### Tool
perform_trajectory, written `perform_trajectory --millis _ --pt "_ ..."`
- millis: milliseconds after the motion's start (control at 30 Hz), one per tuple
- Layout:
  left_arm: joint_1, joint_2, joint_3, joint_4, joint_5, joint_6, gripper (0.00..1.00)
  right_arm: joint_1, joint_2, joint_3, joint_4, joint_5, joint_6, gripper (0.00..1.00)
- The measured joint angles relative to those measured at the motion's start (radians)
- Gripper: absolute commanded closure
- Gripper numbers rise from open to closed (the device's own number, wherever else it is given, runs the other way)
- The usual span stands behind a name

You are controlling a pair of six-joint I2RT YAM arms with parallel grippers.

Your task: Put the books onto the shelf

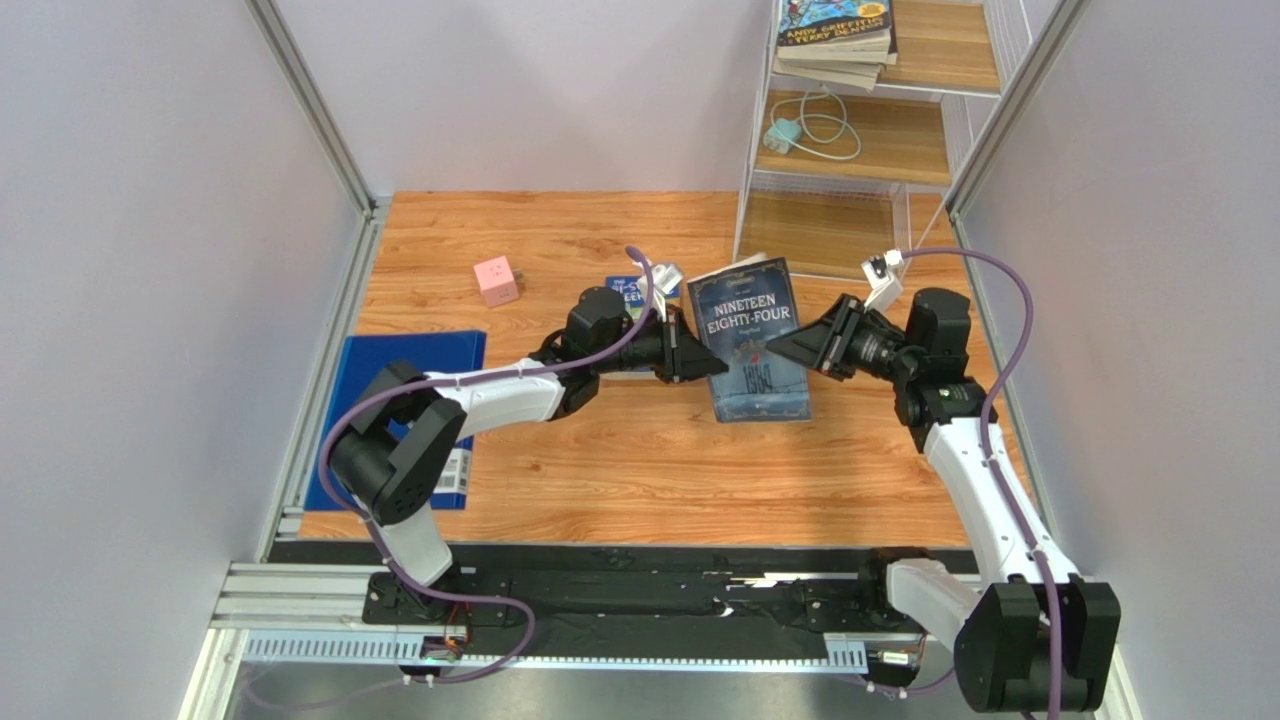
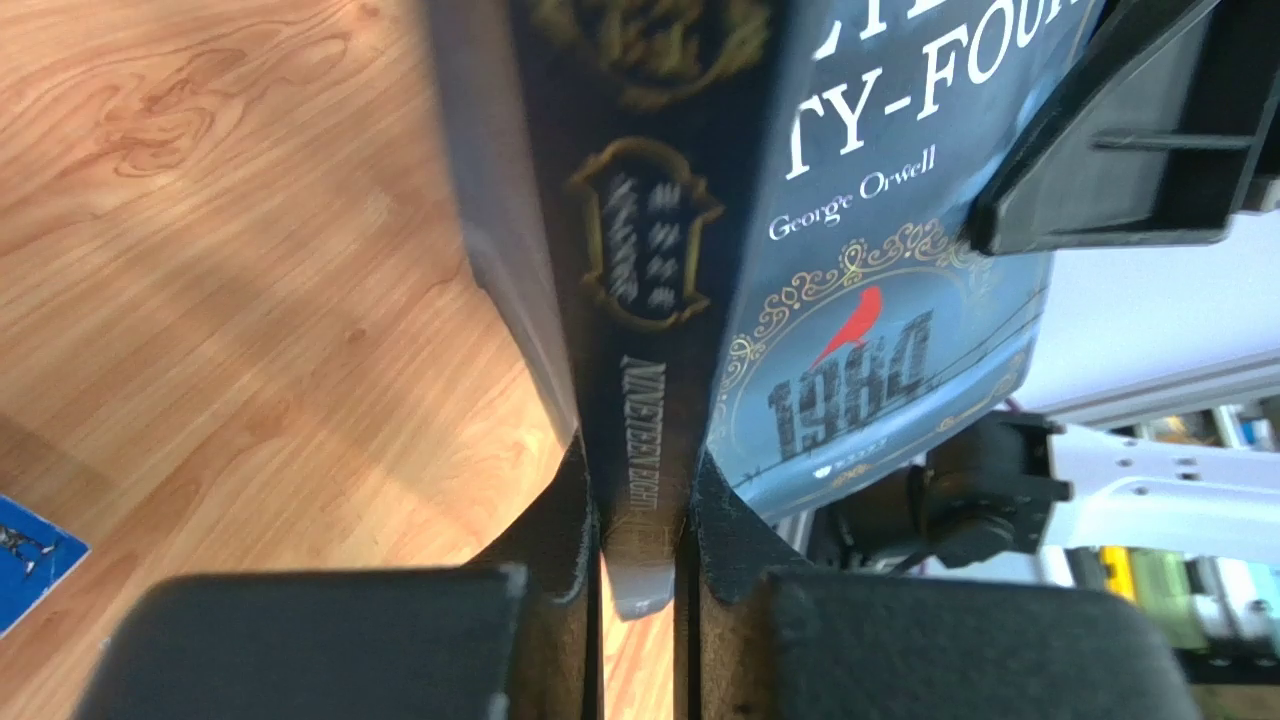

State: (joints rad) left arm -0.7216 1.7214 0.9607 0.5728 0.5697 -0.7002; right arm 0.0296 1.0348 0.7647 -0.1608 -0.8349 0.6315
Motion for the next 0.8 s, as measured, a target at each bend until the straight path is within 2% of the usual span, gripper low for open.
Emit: perform_trajectory --millis 67,133,200,400,800 --pt "0.009 0.003 -0.006 0.017 0.013 -0.021 1.0 -0.002 0.0 -0.009 0.017 -0.005 -0.008 0.7" --pt "0.008 0.003 -0.011 0.019 0.02 -0.029 1.0 -0.002 -0.002 -0.009 0.003 0.001 -0.028 0.47" --pt "0.006 0.002 -0.011 0.001 0.023 -0.021 1.0 -0.002 -0.008 -0.009 -0.03 0.034 -0.047 0.38" --pt "-0.018 -0.045 -0.008 -0.122 0.026 0.039 1.0 0.003 -0.08 -0.054 -0.085 0.091 -0.072 0.32" --pt "-0.018 -0.144 0.081 -0.337 0.095 0.104 1.0 0.005 -0.249 -0.148 -0.048 0.101 -0.079 0.25"
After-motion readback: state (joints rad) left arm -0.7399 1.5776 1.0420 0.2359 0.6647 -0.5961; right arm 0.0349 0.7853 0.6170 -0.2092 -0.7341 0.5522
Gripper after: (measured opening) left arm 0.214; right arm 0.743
